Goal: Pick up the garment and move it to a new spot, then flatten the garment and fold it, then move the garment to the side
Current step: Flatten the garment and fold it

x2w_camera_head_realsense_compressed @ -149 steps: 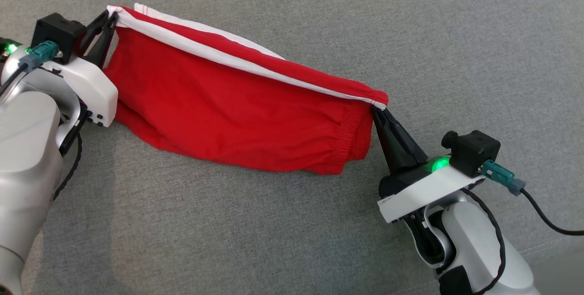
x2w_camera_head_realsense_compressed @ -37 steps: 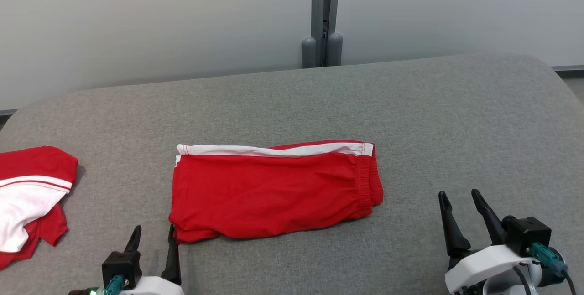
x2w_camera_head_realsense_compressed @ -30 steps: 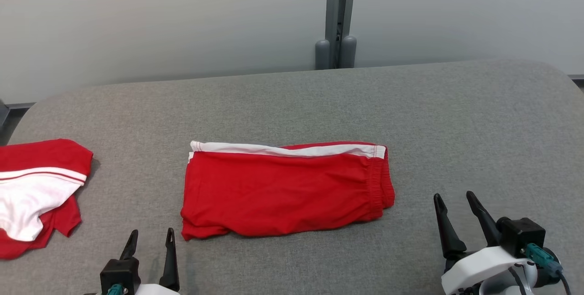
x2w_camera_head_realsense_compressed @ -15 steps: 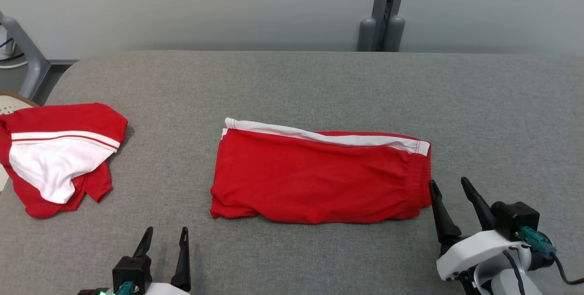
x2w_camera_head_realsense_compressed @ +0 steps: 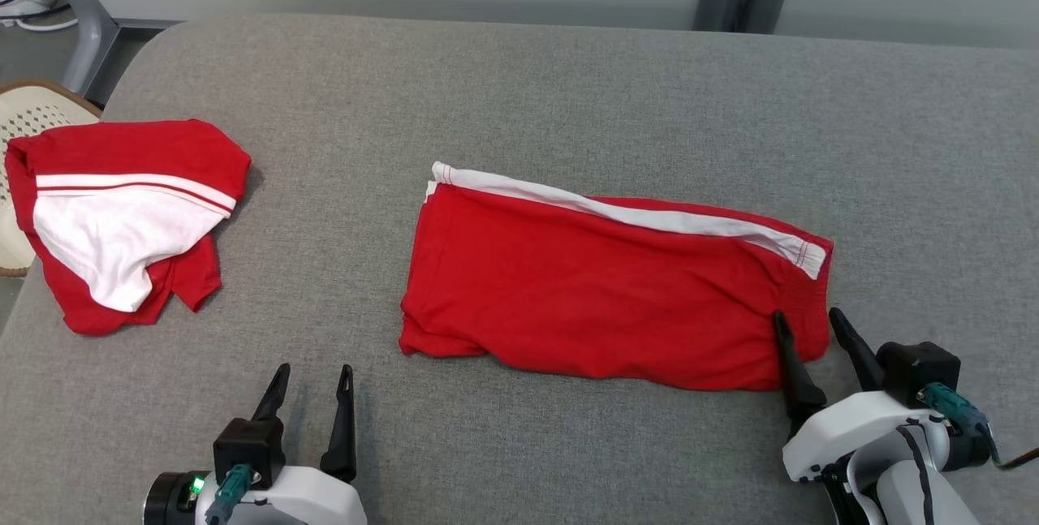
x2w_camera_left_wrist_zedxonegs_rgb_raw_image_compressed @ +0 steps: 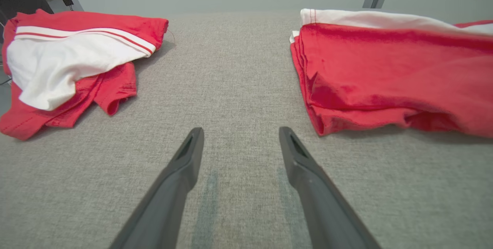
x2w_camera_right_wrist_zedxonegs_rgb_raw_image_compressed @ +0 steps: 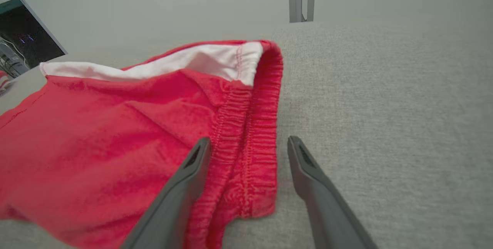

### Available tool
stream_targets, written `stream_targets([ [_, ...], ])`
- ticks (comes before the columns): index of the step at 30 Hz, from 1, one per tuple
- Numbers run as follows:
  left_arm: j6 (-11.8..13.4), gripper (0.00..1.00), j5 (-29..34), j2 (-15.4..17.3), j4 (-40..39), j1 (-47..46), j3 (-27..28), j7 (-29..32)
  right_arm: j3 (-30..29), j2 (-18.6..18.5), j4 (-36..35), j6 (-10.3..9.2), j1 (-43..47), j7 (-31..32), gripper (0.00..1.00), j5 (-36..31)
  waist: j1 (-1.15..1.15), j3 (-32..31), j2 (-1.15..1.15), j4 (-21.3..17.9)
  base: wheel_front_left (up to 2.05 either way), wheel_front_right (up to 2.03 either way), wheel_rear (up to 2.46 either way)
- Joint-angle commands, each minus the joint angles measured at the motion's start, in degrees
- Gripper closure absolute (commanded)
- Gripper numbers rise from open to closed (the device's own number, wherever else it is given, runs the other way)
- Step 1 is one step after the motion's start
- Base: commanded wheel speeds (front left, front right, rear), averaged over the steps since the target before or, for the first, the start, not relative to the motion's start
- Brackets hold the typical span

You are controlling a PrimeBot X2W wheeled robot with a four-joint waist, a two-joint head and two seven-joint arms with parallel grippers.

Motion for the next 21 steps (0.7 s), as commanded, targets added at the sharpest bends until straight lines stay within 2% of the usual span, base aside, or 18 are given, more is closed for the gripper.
stream_targets([
  [1, 0.45, 0.0, -0.19, 0.16, -0.01, -1.15, -0.05, -0.27, -0.14, -0.29, 0.31, 0.0, -0.53, 0.02, 0.0, -0.04, 0.0, 0.38, 0.0, 0.22, 0.0, 0.0, 0.0],
  [10, 0.18, 0.0, -0.87, 0.17, 0.26, -1.73, -1.2, -0.27, 5.29, -0.11, 3.38, 0.01, -0.67, 0.09, 0.0, 4.34, 0.0, 1.6, 0.0, 0.32, 0.0, 0.0, 0.0],
  [11, 0.16, 0.0, -0.92, 0.16, 0.26, -1.83, -1.34, -0.27, 6.13, -0.08, 3.58, 0.02, -0.88, 0.1, 0.09, 4.96, 0.0, 1.71, 0.0, 0.37, 0.0, 0.0, 0.0],
  [12, 0.14, 0.0, -0.96, 0.16, 0.26, -1.93, -1.48, -0.27, 6.64, -0.05, 3.72, 0.02, -1.08, 0.11, 0.36, 5.44, 0.0, 1.8, 0.0, 0.43, 0.0, 0.0, 0.0],
  [15, 0.03, 0.0, -1.08, 0.17, 0.28, -2.04, -1.73, -0.27, 7.09, -0.09, 3.84, 0.02, -1.5, 0.1, 0.93, 6.73, 0.0, 1.86, 0.0, 0.56, 0.0, 0.0, 0.0],
  [16, -0.01, 0.0, -1.11, 0.17, 0.32, -2.01, -1.8, -0.27, 6.86, -0.11, 3.7, 0.02, -1.61, 0.1, 1.0, 7.15, 0.0, 1.81, 0.0, 0.57, 0.0, 0.0, 0.0],
  [21, -0.16, 0.0, -0.99, 0.16, 0.54, -1.0, -1.94, -0.27, 4.27, -0.38, 2.37, 0.0, -1.48, 0.04, 1.0, 7.74, 0.0, 1.09, 0.0, 0.17, 0.0, 0.0, 0.0],
])
